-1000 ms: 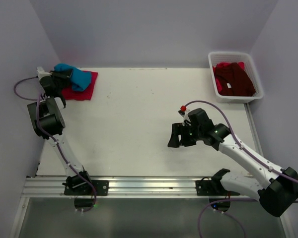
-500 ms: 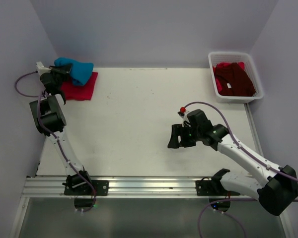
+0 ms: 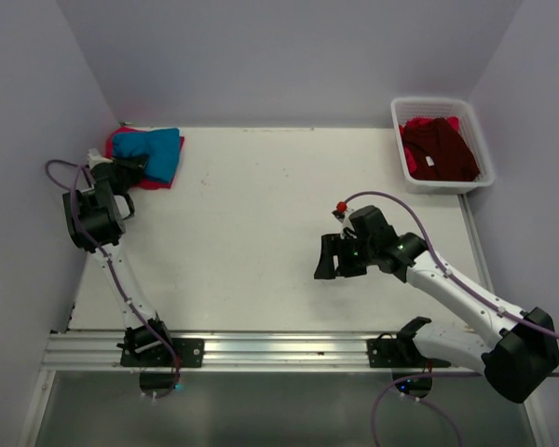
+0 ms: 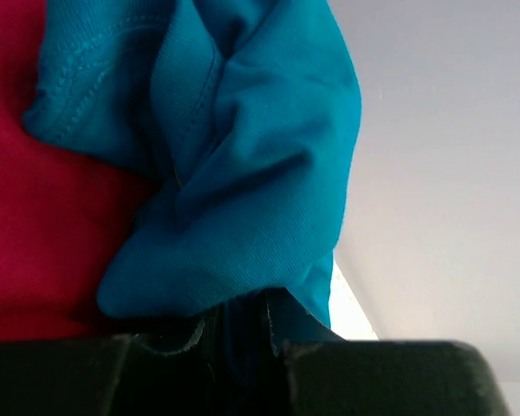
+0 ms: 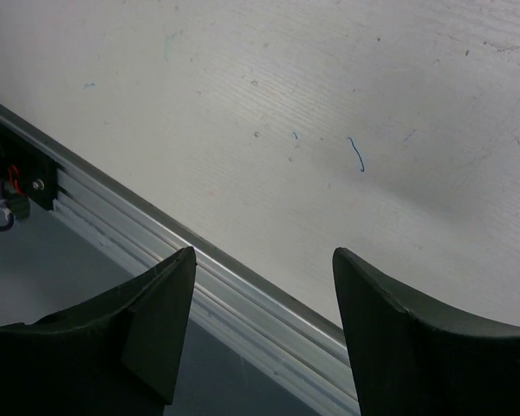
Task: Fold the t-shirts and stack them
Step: Neatly place the folded tshirt to the corner
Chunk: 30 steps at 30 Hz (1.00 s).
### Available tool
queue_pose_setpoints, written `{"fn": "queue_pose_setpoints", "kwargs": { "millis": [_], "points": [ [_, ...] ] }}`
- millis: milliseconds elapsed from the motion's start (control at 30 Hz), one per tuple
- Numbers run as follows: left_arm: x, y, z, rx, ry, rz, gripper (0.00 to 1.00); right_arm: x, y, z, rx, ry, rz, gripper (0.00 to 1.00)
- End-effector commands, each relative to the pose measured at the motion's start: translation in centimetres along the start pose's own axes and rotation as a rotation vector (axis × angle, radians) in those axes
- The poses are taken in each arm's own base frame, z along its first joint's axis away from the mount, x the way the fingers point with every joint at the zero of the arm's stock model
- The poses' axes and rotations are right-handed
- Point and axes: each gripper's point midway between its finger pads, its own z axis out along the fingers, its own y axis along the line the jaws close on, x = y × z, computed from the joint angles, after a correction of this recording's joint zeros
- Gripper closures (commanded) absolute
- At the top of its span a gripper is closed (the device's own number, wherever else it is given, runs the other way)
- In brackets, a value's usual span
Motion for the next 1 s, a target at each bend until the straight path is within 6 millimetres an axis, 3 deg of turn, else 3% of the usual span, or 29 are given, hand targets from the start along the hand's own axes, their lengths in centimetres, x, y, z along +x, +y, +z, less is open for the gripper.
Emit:
{"fn": "queue_pose_setpoints", "kwargs": {
  "millis": [0,167,200,233,300,333,400,467,500,567,600,667,767,800,867,900,967],
  "points": [
    [-2.4,-0.9,-1.0,-0.029,-0.080,0.049,1.00,-0.3,0.4,0.1,-0.022,-0.018,-0.004,0.32],
    [-3.5,-1.3,-1.7,-0.063,-0.115,0.062,1.00,0.0,0.3,0.0,-0.021,-0.017,-0.009,0.32],
    [-4.1,-2.2,-2.1,-0.055,-0.132,0.072,1.00,0.0,0.4,0.0,-0.024,-0.019,-0.008,0.31],
    [-4.7,-2.4,-2.4,-0.064,-0.159,0.080,0.83,0.1,0.2,0.0,-0.021,-0.017,-0.011,0.31],
    [-5.6,-3.7,-3.3,-0.065,-0.198,0.097,0.63,0.2,0.2,0.0,-0.022,-0.018,-0.008,0.30],
    [-6.1,-3.8,-3.5,-0.083,-0.219,0.104,0.47,0.3,0.2,0.0,-0.023,-0.018,-0.012,0.30],
    [-7.1,-5.3,-3.9,-0.073,-0.248,0.125,0.38,0.4,0.0,0.2,-0.021,-0.010,-0.012,0.30],
    [-7.8,-6.1,-4.4,-0.088,-0.266,0.146,0.35,0.4,0.0,0.3,-0.023,-0.013,-0.013,0.30],
    [-8.9,-7.5,-5.0,-0.080,-0.304,0.159,0.28,0.4,0.0,0.3,-0.022,-0.012,-0.014,0.30],
    [-9.5,-8.5,-5.6,-0.091,-0.329,0.171,0.27,0.4,0.0,0.5,-0.026,-0.011,-0.014,0.30],
    [-10.7,-10.2,-6.5,-0.089,-0.376,0.180,0.26,0.4,0.0,0.5,-0.028,-0.012,-0.014,0.30],
    [-11.2,-10.6,-7.4,-0.143,-0.398,0.186,0.26,0.4,0.0,0.6,-0.030,-0.012,-0.014,0.30],
    [-12.4,-12.5,-10.1,-0.263,-0.482,0.169,0.26,0.5,0.0,0.8,-0.031,-0.010,-0.013,0.30],
    [-12.4,-12.1,-10.7,-0.312,-0.498,0.166,0.26,0.5,0.0,0.8,-0.032,-0.009,-0.012,0.30],
    [-12.2,-13.8,-11.5,-0.299,-0.513,0.176,0.26,0.4,0.1,0.8,-0.038,-0.016,-0.010,0.30],
    [-11.9,-15.1,-11.3,-0.247,-0.505,0.185,0.26,0.5,0.0,0.9,-0.039,-0.014,-0.008,0.30],
    [-11.3,-15.7,-10.9,-0.222,-0.483,0.184,0.25,0.6,0.1,0.8,-0.042,-0.014,-0.008,0.30]
  ]
}}
